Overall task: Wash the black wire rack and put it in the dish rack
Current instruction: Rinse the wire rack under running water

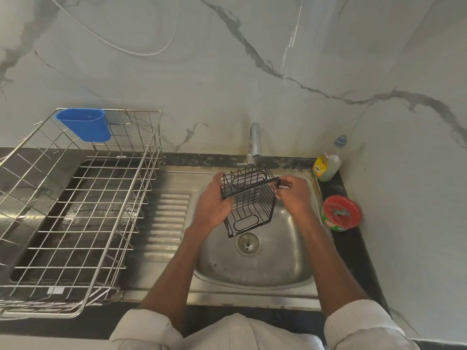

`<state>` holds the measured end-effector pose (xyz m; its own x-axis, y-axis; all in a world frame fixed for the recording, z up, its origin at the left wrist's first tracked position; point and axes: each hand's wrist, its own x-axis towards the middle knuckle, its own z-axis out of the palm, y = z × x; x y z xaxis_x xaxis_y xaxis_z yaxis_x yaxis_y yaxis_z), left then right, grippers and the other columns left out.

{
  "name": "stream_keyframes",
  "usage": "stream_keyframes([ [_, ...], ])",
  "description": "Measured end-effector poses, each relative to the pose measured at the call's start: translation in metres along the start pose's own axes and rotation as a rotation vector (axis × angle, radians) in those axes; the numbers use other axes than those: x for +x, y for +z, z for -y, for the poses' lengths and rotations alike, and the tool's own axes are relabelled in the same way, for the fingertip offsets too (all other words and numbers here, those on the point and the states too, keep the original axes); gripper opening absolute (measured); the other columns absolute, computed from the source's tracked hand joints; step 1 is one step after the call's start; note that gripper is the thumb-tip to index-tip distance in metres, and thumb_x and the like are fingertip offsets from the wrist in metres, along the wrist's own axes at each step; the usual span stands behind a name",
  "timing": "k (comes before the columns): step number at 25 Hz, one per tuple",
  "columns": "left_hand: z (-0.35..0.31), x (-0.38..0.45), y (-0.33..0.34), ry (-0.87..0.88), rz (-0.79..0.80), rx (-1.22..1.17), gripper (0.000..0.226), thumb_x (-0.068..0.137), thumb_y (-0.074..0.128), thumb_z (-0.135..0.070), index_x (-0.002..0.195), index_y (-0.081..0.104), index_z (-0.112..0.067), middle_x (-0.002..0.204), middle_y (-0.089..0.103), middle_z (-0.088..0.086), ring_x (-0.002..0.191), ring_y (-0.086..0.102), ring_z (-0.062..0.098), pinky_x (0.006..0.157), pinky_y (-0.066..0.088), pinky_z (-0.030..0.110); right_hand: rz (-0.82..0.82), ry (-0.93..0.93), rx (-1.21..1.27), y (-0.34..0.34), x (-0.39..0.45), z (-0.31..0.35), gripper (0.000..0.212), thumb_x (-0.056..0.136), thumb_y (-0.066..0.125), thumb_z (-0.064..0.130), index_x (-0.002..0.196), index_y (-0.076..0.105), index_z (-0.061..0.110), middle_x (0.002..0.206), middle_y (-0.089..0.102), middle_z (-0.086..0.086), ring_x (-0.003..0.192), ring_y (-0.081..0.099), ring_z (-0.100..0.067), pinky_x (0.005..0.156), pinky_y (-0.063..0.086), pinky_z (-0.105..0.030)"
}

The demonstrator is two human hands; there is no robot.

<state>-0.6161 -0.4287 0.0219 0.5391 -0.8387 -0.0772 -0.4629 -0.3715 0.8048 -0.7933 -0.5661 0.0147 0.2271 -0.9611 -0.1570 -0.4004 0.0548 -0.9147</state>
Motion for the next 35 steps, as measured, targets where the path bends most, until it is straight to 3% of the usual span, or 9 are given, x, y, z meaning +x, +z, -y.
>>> stream_keyframes([
  [4, 0.001, 0.01, 0.003, 0.005, 0.031, -0.034, 0.055, 0.097, 0.059, -0.015, 0.136, 0.046, -0.052, 0.109, 0.065, -0.032, 0.114, 0.068, 0.014, 0.104, 0.053, 0.041, 0.01, -0.002, 0.019, -0.005, 0.001, 0.0, 0.042, 0.08, 0.072, -0.011, 0.094, 0.072, 0.028, 0.095, 0.075, 0.009, 0.095, 0.069, -0.005, 0.084, 0.057, -0.026],
  [10, 0.008, 0.027, 0.012, -0.037, 0.064, -0.03, 0.06, 0.097, 0.054, -0.013, 0.14, 0.047, -0.054, 0.12, 0.073, -0.024, 0.113, 0.07, 0.014, 0.107, 0.054, 0.047, 0.092, 0.012, 0.023, -0.008, 0.006, -0.007, 0.063, 0.083, 0.068, -0.014, 0.131, 0.066, 0.027, 0.124, 0.071, 0.004, 0.117, 0.065, -0.01, 0.083, 0.061, -0.025],
  [15, 0.015, 0.036, 0.003, -0.096, 0.042, -0.053, 0.065, 0.096, 0.054, -0.013, 0.153, 0.043, -0.044, 0.132, 0.071, -0.015, 0.119, 0.067, 0.018, 0.109, 0.051, 0.044, 0.067, -0.004, 0.01, 0.006, 0.008, -0.004, 0.063, 0.083, 0.071, -0.008, 0.13, 0.067, 0.033, 0.124, 0.073, 0.01, 0.119, 0.065, -0.005, 0.098, 0.059, -0.043],
  [20, 0.027, 0.028, -0.002, -0.115, -0.027, -0.079, 0.073, 0.095, 0.052, -0.002, 0.156, 0.04, -0.041, 0.132, 0.071, -0.014, 0.117, 0.066, 0.015, 0.107, 0.05, 0.041, 0.122, -0.049, -0.017, 0.017, -0.001, 0.006, 0.059, 0.085, 0.068, -0.006, 0.131, 0.067, 0.031, 0.122, 0.072, 0.013, 0.119, 0.063, -0.001, 0.102, 0.056, -0.04],
  [26, 0.036, 0.033, -0.002, -0.115, -0.05, -0.083, 0.073, 0.097, 0.05, -0.001, 0.156, 0.038, -0.041, 0.134, 0.072, -0.01, 0.12, 0.069, 0.019, 0.11, 0.052, 0.049, 0.157, -0.047, -0.019, 0.017, -0.007, 0.013, 0.066, 0.09, 0.07, -0.004, 0.144, 0.056, 0.03, 0.13, 0.069, 0.007, 0.122, 0.064, -0.01, 0.101, 0.053, -0.033],
  [30, 0.026, 0.039, -0.001, -0.127, -0.022, -0.064, 0.076, 0.099, 0.048, 0.0, 0.166, 0.032, -0.034, 0.149, 0.063, 0.001, 0.134, 0.06, 0.027, 0.118, 0.045, 0.044, 0.165, -0.032, -0.007, 0.008, -0.004, 0.009, 0.069, 0.087, 0.073, -0.003, 0.144, 0.056, 0.032, 0.129, 0.069, 0.006, 0.121, 0.064, -0.012, 0.101, 0.056, -0.042],
  [35, 0.016, 0.047, 0.013, -0.107, 0.025, -0.061, 0.077, 0.099, 0.049, -0.002, 0.167, 0.03, -0.033, 0.152, 0.061, 0.0, 0.134, 0.059, 0.022, 0.112, 0.042, 0.033, 0.15, -0.021, 0.03, -0.01, -0.002, 0.002, 0.076, 0.082, 0.075, -0.006, 0.144, 0.056, 0.033, 0.132, 0.068, 0.008, 0.121, 0.065, -0.013, 0.099, 0.058, -0.048],
])
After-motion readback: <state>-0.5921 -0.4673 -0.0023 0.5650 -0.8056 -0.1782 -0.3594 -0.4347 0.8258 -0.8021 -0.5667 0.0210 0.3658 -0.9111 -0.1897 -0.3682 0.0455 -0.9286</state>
